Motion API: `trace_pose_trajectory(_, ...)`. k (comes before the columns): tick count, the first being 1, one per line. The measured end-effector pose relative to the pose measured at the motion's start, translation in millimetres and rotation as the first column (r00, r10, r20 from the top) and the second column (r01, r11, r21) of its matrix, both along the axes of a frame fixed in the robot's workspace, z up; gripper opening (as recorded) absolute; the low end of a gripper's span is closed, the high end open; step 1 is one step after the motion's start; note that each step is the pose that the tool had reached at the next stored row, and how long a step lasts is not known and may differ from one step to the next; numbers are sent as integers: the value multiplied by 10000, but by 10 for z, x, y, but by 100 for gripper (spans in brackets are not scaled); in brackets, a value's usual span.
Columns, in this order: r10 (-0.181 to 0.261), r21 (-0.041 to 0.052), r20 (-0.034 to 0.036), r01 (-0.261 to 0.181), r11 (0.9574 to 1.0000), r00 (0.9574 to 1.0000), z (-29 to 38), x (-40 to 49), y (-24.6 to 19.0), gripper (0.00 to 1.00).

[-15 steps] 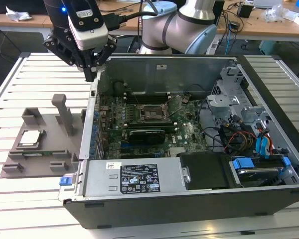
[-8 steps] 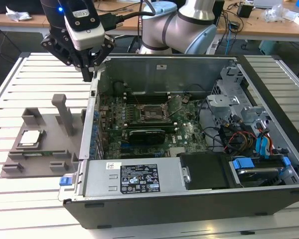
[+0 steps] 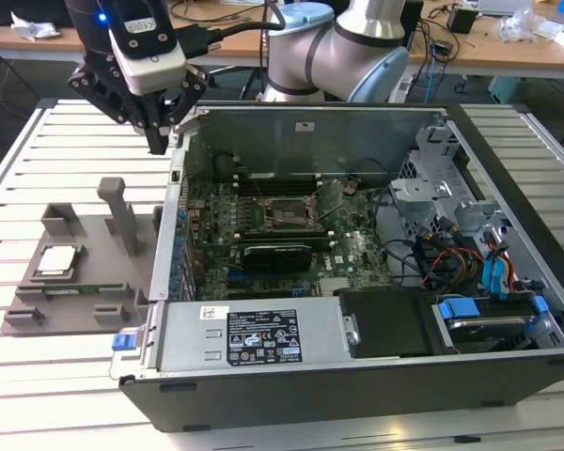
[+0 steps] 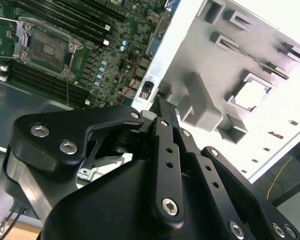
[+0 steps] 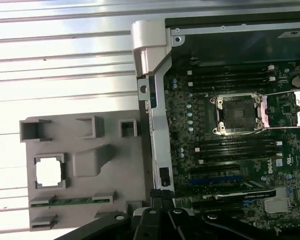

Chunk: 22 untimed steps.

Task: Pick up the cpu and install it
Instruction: 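Reach for the cpu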

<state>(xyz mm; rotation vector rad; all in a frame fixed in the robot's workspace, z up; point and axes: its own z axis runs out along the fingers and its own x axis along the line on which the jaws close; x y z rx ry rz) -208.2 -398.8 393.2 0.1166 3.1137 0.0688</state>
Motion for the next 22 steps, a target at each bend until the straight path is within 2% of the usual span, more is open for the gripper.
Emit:
trace_pose_trajectory(8, 0, 0, 0, 0, 10000, 10000, 0, -53, 0, 11)
trace_pose_trajectory(22, 0, 0, 1, 0, 10000, 10000, -1, -219, 0, 11)
